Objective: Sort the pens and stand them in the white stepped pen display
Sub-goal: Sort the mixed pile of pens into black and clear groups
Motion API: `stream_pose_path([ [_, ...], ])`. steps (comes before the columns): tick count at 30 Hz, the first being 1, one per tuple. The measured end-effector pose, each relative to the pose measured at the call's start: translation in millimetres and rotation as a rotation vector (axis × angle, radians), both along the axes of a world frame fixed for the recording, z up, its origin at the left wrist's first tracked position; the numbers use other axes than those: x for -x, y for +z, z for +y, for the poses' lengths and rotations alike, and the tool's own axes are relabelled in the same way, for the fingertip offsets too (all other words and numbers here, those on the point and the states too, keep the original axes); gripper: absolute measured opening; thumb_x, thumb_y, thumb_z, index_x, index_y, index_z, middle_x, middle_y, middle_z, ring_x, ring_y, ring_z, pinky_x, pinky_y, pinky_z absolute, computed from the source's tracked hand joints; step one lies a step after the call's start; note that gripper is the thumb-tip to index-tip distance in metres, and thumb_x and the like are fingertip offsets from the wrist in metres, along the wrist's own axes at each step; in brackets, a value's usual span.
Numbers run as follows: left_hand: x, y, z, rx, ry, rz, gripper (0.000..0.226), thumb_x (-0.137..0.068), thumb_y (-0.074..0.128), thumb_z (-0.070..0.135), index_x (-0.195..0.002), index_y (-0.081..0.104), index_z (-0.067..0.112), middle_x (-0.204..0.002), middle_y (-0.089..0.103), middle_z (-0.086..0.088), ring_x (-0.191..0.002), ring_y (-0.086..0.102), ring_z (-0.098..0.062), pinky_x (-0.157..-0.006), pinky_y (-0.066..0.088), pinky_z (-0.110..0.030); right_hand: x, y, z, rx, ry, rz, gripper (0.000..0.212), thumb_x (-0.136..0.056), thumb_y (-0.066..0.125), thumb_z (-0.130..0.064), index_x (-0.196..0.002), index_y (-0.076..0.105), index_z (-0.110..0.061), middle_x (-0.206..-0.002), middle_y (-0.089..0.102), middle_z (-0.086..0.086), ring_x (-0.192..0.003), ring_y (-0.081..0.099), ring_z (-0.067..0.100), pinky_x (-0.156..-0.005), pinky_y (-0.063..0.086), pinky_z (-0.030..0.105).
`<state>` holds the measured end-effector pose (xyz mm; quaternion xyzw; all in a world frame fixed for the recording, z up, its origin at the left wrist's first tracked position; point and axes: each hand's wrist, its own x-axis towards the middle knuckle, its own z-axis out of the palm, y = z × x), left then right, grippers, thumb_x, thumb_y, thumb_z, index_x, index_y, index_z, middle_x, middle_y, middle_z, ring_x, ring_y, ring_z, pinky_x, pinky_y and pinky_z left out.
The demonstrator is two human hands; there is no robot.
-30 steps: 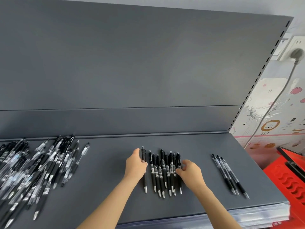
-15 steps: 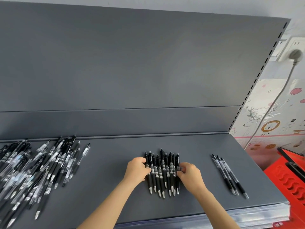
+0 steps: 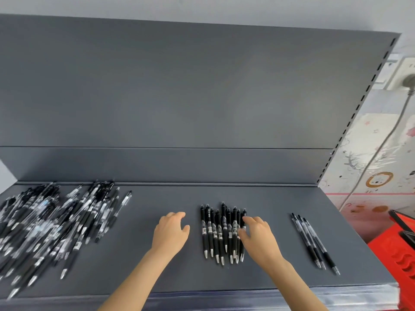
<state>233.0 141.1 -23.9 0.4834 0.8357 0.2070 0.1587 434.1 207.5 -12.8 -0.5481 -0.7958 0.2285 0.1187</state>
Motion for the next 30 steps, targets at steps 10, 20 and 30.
stream_pose_path([
  [10,47.0,15.9,-72.0,-0.022,0.194,0.122,0.047,-0.094,0.048,0.026,-0.139,0.039,0.016,-0.136,0.049,-0.001,-0.129,0.040,-0.020,-0.102,0.036,-0.031,66.2,6.8,-23.7,-0.034,0.227,0.061,0.047,-0.096,0.045,-0.030,-0.139,0.041,-0.011,-0.130,0.050,0.005,-0.125,0.043,0.022,-0.101,0.036,0.028],
  [20,145.5,26.7,-133.0,-0.022,0.329,0.111,0.044,-0.094,0.049,0.028,-0.135,0.046,0.011,-0.129,0.053,-0.006,-0.123,0.044,-0.022,-0.098,0.043,-0.032,170.3,14.5,-65.8,0.029,0.325,0.072,0.047,-0.097,0.043,-0.030,-0.140,0.038,-0.011,-0.135,0.047,0.005,-0.126,0.044,0.019,-0.099,0.037,0.025],
  [30,239.9,15.5,-151.9,-0.051,0.296,0.045,0.041,-0.094,0.048,0.023,-0.132,0.048,0.006,-0.130,0.051,-0.008,-0.125,0.044,-0.021,-0.098,0.043,-0.031,262.0,-4.2,-104.9,0.131,0.261,0.040,0.008,-0.097,0.045,-0.027,-0.088,0.046,-0.026,-0.105,0.050,0.004,-0.084,0.050,0.012,-0.066,0.039,0.018],
])
